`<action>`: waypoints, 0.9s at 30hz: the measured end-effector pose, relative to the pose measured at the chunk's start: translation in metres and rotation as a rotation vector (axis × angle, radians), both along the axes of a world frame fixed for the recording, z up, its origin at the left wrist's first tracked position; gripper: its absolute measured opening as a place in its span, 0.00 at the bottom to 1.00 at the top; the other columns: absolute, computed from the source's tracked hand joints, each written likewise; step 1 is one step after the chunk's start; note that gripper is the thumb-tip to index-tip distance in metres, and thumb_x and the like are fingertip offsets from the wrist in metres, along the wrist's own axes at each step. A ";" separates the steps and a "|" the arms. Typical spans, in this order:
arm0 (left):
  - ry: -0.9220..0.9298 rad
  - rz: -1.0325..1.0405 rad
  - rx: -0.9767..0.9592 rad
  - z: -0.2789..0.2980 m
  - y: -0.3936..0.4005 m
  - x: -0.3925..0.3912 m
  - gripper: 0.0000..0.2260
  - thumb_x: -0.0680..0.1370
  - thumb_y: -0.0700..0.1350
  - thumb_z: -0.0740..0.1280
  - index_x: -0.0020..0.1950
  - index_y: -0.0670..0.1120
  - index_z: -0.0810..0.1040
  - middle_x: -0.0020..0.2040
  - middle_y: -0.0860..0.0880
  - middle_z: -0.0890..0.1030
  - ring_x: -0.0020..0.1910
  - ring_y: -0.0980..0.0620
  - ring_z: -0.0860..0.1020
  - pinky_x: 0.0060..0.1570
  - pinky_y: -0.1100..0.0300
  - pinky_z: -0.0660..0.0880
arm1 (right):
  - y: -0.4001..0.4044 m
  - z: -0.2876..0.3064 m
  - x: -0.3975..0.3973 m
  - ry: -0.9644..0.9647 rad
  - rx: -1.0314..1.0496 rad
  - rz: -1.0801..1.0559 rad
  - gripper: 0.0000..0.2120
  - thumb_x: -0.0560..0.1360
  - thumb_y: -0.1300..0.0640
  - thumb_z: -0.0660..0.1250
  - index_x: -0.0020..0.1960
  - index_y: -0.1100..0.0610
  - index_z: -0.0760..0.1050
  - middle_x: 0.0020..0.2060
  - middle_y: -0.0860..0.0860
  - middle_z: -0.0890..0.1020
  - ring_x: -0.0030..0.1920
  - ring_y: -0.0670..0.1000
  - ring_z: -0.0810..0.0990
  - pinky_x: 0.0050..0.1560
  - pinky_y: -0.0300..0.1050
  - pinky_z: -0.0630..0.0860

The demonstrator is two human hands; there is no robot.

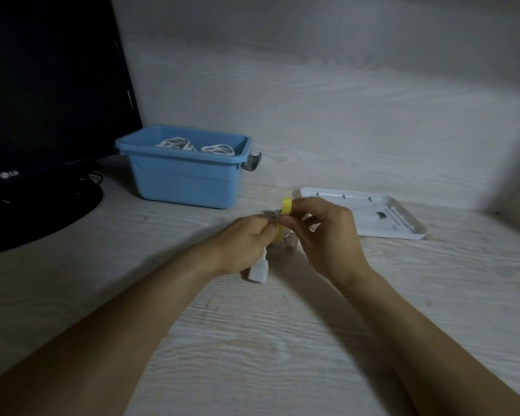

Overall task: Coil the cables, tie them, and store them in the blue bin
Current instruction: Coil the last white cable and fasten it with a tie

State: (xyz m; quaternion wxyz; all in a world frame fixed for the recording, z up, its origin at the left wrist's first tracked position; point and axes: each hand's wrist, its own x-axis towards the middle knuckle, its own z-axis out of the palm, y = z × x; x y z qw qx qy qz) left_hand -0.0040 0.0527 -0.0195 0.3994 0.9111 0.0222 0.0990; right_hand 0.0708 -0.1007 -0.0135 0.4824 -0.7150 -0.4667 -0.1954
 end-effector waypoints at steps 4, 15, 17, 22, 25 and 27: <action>0.034 -0.109 -0.012 0.002 -0.007 -0.002 0.08 0.82 0.45 0.61 0.53 0.45 0.79 0.47 0.54 0.78 0.49 0.53 0.76 0.51 0.56 0.71 | -0.002 -0.005 0.006 -0.017 -0.069 0.047 0.03 0.78 0.63 0.68 0.48 0.61 0.75 0.42 0.52 0.83 0.45 0.49 0.82 0.48 0.41 0.77; -0.146 0.013 0.233 -0.005 0.001 0.006 0.17 0.80 0.49 0.66 0.36 0.69 0.74 0.38 0.53 0.77 0.54 0.41 0.71 0.63 0.54 0.64 | 0.007 -0.004 0.003 -0.071 -0.018 0.029 0.04 0.77 0.70 0.67 0.47 0.64 0.74 0.35 0.40 0.74 0.38 0.35 0.76 0.39 0.25 0.68; -0.237 0.027 0.165 -0.005 0.002 0.006 0.14 0.75 0.52 0.70 0.36 0.73 0.76 0.32 0.55 0.76 0.48 0.40 0.75 0.58 0.49 0.71 | 0.010 -0.001 0.002 -0.086 0.015 0.021 0.04 0.78 0.68 0.66 0.47 0.61 0.74 0.35 0.42 0.74 0.37 0.38 0.74 0.38 0.28 0.68; -0.348 0.107 -0.076 0.001 -0.005 0.005 0.08 0.69 0.50 0.79 0.47 0.55 0.87 0.37 0.51 0.86 0.50 0.47 0.82 0.55 0.46 0.77 | 0.014 0.002 0.006 -0.134 -0.031 -0.038 0.01 0.80 0.62 0.63 0.50 0.60 0.72 0.38 0.48 0.77 0.37 0.48 0.74 0.39 0.48 0.74; -0.325 0.082 -0.032 0.000 -0.006 0.005 0.07 0.70 0.51 0.78 0.45 0.51 0.87 0.36 0.49 0.85 0.45 0.49 0.82 0.54 0.46 0.75 | 0.012 0.001 0.011 -0.125 -0.060 -0.078 0.03 0.81 0.60 0.63 0.49 0.57 0.70 0.36 0.44 0.76 0.36 0.46 0.75 0.37 0.51 0.75; -0.276 0.009 0.041 -0.001 -0.006 0.006 0.06 0.73 0.50 0.75 0.43 0.48 0.85 0.35 0.48 0.83 0.39 0.50 0.80 0.46 0.51 0.74 | 0.011 -0.001 0.012 -0.071 -0.064 -0.078 0.04 0.81 0.59 0.63 0.48 0.56 0.69 0.34 0.42 0.75 0.34 0.43 0.73 0.35 0.49 0.74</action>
